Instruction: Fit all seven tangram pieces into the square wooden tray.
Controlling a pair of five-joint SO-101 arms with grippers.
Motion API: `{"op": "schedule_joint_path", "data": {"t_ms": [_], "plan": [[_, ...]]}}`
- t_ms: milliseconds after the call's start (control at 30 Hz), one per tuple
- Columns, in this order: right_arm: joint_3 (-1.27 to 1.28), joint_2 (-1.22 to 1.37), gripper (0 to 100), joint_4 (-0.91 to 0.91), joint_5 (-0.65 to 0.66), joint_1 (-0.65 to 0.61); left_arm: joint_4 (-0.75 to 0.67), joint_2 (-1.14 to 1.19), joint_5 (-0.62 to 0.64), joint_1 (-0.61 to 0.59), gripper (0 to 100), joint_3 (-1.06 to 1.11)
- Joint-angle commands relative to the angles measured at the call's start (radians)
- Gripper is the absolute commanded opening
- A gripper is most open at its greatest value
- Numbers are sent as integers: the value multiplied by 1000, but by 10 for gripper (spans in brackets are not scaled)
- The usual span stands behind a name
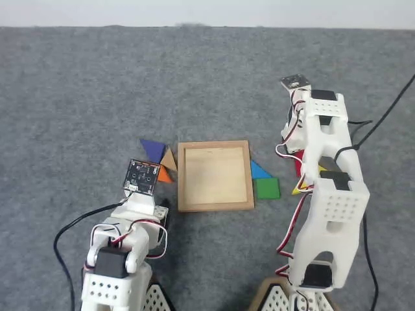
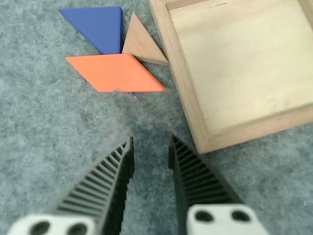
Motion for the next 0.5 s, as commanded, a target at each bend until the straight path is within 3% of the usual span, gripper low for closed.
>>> {"op": "schedule_joint_path", "data": {"t_ms": [0,467], "plan": [[-8,5,218,10,-37,-1,2,-14,-5,5,112,-5],[-8,-2,219,-4,-43,1,2,-14,-5,5,112,-5]]}}
